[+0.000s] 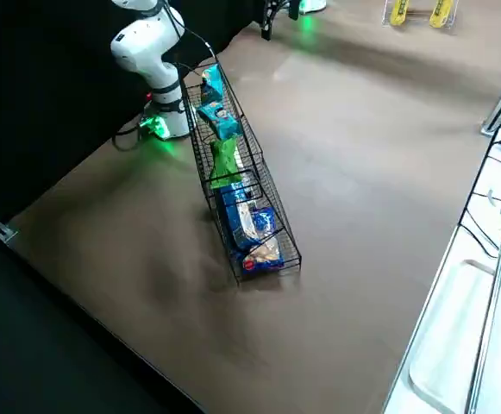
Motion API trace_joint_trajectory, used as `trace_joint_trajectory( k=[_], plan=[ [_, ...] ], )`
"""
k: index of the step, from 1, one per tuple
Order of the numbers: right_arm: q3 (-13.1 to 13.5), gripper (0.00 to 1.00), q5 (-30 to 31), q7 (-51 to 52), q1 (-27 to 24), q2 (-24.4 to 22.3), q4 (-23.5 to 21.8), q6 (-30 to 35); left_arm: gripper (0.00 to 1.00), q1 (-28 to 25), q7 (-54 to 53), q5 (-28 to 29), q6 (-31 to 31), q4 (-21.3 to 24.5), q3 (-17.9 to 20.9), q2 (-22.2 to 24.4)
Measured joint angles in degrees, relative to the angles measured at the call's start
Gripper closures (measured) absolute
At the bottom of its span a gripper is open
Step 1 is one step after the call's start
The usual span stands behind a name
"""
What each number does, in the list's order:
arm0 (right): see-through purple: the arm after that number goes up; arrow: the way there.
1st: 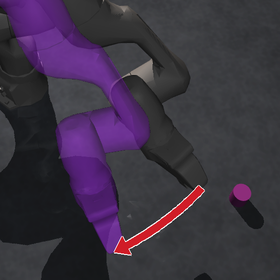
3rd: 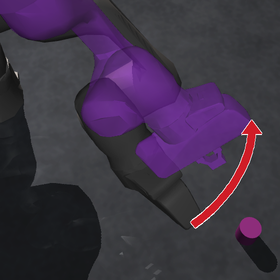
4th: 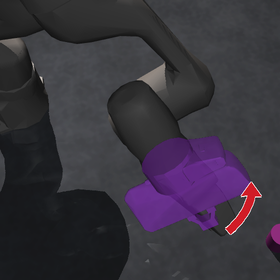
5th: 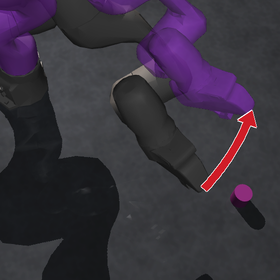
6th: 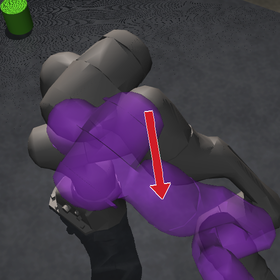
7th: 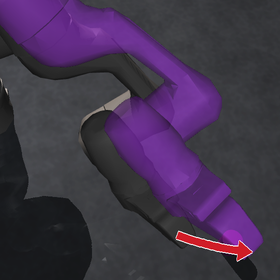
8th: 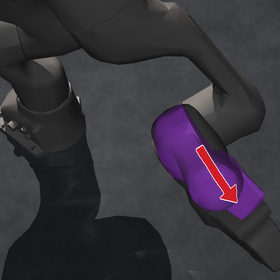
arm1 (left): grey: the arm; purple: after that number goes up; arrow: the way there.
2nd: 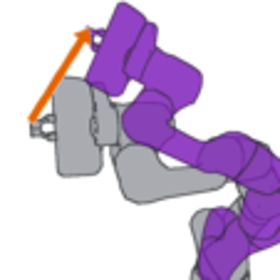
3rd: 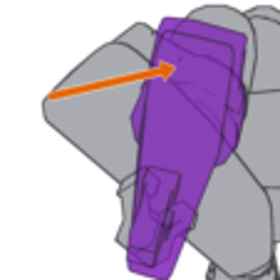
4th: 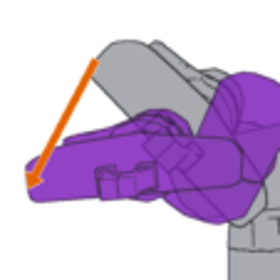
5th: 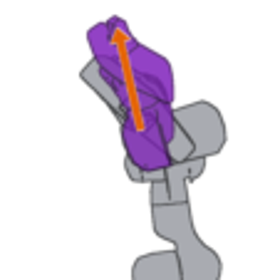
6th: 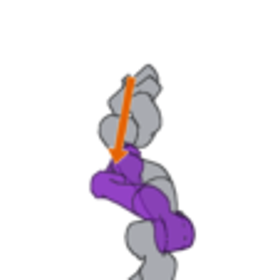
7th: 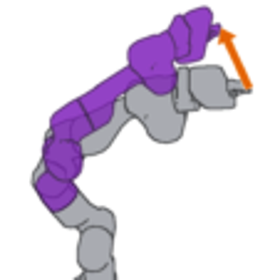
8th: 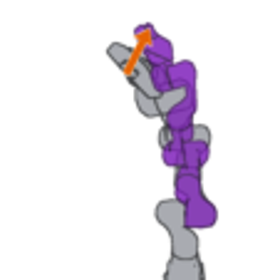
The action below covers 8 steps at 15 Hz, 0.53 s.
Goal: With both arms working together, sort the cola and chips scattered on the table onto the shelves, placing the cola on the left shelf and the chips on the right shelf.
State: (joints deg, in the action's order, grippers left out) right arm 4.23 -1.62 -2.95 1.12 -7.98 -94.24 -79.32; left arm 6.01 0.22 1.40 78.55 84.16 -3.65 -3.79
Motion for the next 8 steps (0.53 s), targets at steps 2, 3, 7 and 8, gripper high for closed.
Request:
trace_joint_trajectory(
  k=[2, 3, 7, 8],
  plan=[
    [-0.13, 0.0, 0.0, 0.0, 0.05, 0.0, 0.0, -0.01, 0.0, -0.01, 0.0, 0.0, 0.04, 0.0, 0.0, -0.29],
    [-0.15, 0.0, 0.0, 0.0, 0.06, 0.0, 0.0, -0.01, 0.0, -0.02, 0.0, 0.0, 0.05, 0.0, 0.0, -0.39],
    [-0.32, 0.0, 0.0, 0.02, 0.08, 0.0, 0.12, -0.08, 0.0, -0.04, 0.0, 0.0, 0.05, 0.0, 0.03, -0.47],
    [-0.33, 0.0, 0.0, 0.02, 0.08, 0.0, 0.15, -0.12, 0.0, -0.04, 0.08, 0.0, 0.05, 0.0, 0.05, -0.54]
  ],
)
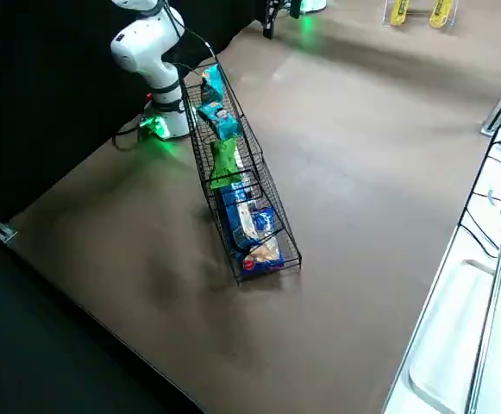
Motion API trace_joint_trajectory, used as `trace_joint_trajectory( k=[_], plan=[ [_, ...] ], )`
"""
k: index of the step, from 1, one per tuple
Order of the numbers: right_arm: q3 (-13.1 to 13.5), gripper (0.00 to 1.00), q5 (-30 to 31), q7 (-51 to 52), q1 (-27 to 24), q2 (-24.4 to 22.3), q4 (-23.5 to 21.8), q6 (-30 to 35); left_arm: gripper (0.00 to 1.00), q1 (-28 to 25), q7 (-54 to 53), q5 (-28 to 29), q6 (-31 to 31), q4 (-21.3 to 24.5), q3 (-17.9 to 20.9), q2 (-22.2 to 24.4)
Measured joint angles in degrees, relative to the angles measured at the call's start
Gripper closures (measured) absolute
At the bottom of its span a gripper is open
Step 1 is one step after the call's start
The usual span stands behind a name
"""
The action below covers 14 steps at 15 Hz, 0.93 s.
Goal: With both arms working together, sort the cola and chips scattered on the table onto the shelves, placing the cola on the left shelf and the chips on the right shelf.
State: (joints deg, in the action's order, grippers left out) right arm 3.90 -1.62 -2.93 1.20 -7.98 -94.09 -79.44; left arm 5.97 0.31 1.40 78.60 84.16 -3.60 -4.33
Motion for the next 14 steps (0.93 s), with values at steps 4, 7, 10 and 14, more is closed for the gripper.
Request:
trace_joint_trajectory(
  k=[4, 7, 10, 14],
  plan=[
    [0.01, 0.0, 0.0, 0.0, 0.0, 0.0, 0.14, -0.11, 0.0, -0.03, 0.11, 0.0, 0.04, 0.0, 0.13, -0.54],
    [0.01, 0.0, 0.0, 0.0, 0.0, 0.0, 0.43, -0.22, 0.0, -0.04, 0.28, 0.0, 0.11, 0.0, 0.29, -0.59],
    [0.0, 0.0, 0.0, 0.0, 0.0, 0.0, 0.58, -0.57, 0.0, -0.04, 1.05, -0.06, 1.79, -0.01, 0.34, -0.59],
    [-0.05, 0.0, 0.0, 0.0, 0.0, 0.0, 0.57, -0.52, 0.0, -0.05, 4.45, -0.9, 5.02, -0.01, 0.37, -0.59]
  ],
)
